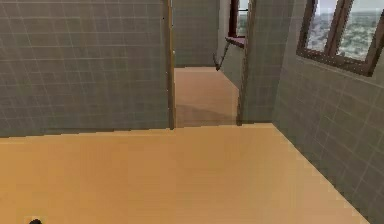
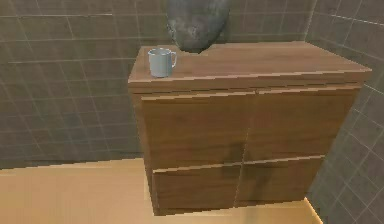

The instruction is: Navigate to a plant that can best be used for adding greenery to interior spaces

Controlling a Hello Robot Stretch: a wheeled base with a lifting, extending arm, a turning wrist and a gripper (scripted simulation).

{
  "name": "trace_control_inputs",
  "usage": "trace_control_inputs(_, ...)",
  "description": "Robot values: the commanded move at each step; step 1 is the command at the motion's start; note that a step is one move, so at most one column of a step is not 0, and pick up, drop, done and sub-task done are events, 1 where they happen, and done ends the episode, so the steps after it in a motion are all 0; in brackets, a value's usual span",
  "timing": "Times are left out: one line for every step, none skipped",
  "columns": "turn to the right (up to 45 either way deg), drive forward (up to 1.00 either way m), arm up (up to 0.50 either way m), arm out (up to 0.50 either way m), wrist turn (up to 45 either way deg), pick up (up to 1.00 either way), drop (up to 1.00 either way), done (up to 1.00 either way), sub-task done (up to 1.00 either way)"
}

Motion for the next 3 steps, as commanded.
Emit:
trace_control_inputs(0.0, 1.00, 0.00, 0.00, 0.0, 0.00, 0.00, 0.00, 0.00)
trace_control_inputs(0.0, 1.00, 0.00, 0.00, 0.0, 0.00, 0.00, 0.00, 0.00)
trace_control_inputs(3.0, 0.00, 0.00, 0.00, 0.0, 0.00, 0.00, 0.00, 0.00)
